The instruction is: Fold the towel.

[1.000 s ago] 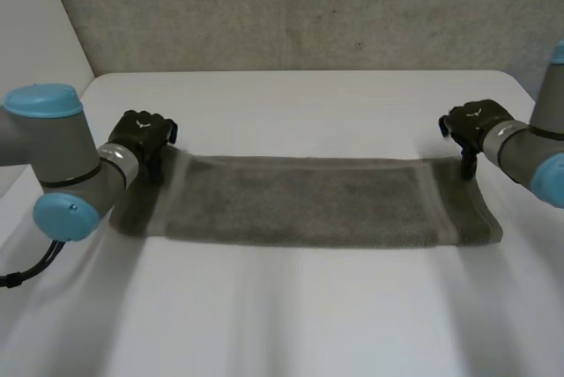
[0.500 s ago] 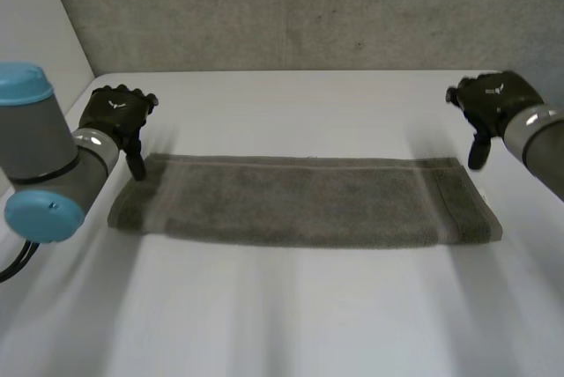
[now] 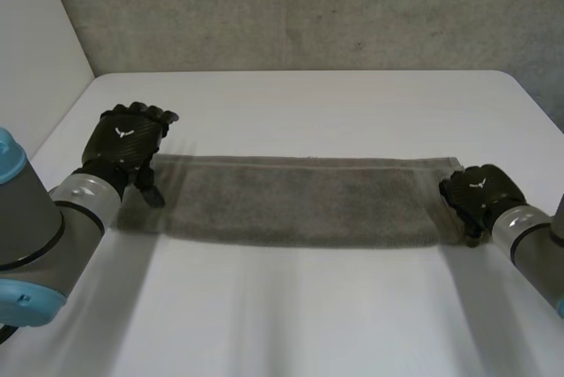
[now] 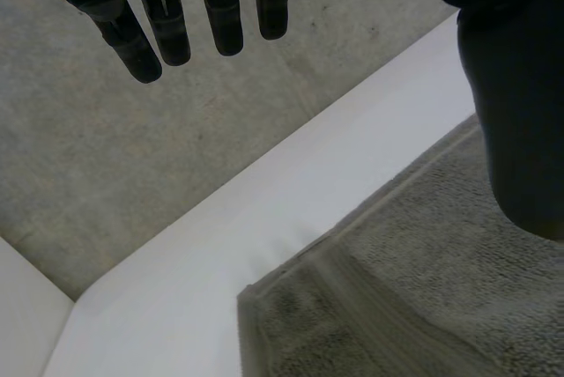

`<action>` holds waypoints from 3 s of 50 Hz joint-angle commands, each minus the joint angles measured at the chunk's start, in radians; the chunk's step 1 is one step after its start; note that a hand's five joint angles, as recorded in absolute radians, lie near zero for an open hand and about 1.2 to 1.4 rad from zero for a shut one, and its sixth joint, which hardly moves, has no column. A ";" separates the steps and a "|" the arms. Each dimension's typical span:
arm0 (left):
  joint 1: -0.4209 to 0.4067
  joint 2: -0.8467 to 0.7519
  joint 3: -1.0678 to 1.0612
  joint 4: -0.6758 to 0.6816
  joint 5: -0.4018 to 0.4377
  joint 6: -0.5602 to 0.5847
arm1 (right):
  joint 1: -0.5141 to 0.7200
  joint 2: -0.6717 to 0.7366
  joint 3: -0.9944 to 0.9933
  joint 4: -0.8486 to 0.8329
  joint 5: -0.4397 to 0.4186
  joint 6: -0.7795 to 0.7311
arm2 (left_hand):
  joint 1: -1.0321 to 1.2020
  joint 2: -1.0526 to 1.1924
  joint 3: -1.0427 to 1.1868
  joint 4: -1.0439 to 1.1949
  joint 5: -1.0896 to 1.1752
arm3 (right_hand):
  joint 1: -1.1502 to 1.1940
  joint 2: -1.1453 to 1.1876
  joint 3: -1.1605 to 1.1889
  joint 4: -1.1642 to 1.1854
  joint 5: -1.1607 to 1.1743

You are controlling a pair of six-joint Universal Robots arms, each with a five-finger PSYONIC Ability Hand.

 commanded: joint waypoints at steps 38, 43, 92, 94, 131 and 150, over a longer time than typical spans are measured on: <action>-0.001 0.001 -0.005 -0.002 0.002 -0.007 | 0.067 -0.092 -0.317 0.010 0.150 -0.157 | -0.076 -0.066 -0.053 -0.070 -0.205 | 0.761 0.763 0.761 0.763 0.762; -0.003 0.003 -0.005 -0.002 -0.001 -0.008 | 0.324 -0.024 -0.408 0.001 0.145 -0.169 | -0.079 -0.069 -0.056 -0.073 -0.208 | 0.761 0.763 0.761 0.763 0.762; -0.111 -0.002 0.017 -0.002 -0.003 -0.007 | 0.318 -0.093 -0.031 0.019 0.004 0.128 | -0.067 -0.057 -0.044 -0.062 -0.196 | -0.460 -0.459 -0.461 -0.459 -0.460; -0.131 -0.008 0.024 0.001 -0.001 -0.004 | 0.311 -0.093 -0.008 0.014 0.002 0.124 | -0.065 -0.054 -0.041 -0.059 -0.193 | -0.460 -0.459 -0.461 -0.459 -0.460; -0.429 -0.657 0.834 -0.285 -0.036 -0.036 | 0.305 -0.066 0.075 -0.096 0.001 0.128 | -0.012 -0.001 0.012 -0.006 -0.140 | -0.397 -0.396 -0.398 -0.396 -0.397; -0.368 -0.629 0.811 -0.301 -0.475 -0.051 | 0.314 -0.040 0.055 -0.094 0.004 0.124 | 0.038 0.049 0.062 0.044 -0.090 | -0.347 -0.346 -0.348 -0.346 -0.347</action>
